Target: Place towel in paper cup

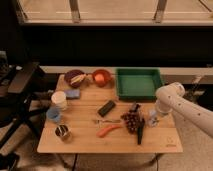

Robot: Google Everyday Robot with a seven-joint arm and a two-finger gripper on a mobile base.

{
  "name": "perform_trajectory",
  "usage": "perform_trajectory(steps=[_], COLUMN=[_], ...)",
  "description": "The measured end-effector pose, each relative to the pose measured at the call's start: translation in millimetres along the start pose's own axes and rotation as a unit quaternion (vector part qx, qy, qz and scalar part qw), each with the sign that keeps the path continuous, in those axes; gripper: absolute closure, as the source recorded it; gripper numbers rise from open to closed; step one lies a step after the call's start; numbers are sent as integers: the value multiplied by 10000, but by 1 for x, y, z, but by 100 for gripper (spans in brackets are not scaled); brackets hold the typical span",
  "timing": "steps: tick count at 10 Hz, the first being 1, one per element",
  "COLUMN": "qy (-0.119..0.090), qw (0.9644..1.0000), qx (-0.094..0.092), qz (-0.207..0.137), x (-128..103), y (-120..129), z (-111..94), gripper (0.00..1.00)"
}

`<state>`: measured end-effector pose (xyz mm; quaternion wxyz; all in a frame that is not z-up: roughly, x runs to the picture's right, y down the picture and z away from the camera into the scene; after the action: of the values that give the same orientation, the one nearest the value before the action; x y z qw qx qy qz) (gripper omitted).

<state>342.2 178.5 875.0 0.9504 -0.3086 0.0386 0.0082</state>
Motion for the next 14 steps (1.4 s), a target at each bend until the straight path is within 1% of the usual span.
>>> perform_trajectory(steps=[2, 3, 4, 6, 7, 8, 9, 10, 14], qy=[-79, -122, -248, -471, -647, -944, -1143, -1238, -1264], qw=[9998, 9994, 9986, 9963, 9943, 9903, 9866, 9845, 9840], qx=[191, 301, 457, 675, 778, 863, 910, 936, 938], qz=[-57, -78, -135, -255, -349, -545, -721, -813, -839], x=[-7, -10, -20, -34, -44, -62, -75, -82, -84], y=[-3, -5, -8, -12, -12, -9, -6, -5, -6], z=[-17, -31, -58, -101, -126, -157, -177, -187, -188], gripper=[100, 100, 100, 100, 100, 100, 100, 100, 100])
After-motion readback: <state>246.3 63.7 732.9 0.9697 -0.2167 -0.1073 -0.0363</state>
